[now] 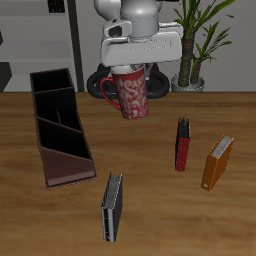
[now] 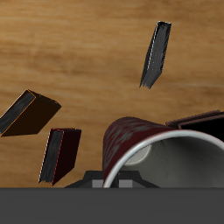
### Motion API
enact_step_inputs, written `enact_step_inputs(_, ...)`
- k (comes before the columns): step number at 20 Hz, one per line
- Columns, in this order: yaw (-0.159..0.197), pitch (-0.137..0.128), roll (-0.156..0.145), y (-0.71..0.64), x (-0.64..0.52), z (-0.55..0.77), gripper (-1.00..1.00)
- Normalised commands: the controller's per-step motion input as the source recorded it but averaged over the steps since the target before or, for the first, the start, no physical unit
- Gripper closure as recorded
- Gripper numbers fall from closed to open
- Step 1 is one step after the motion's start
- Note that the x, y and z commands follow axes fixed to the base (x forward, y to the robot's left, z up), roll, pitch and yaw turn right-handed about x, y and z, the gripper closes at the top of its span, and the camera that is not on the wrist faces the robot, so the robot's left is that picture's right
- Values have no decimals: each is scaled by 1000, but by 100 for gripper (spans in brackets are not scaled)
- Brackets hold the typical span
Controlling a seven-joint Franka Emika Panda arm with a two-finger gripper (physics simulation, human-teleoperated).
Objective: Place the red mug into the right desk caddy's left compartment
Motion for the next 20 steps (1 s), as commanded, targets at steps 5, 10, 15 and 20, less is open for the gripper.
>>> enact_step_inputs(5,13,-13,-45,-340,-390,137,100)
enact_step_inputs(10,9,-22,-97,-613,-177,187,100)
enact_step_inputs(15,-8,-7,-85,-483,-117,72,100)
enact_step_inputs(20,16,-14,-41,-256,-71,29,100)
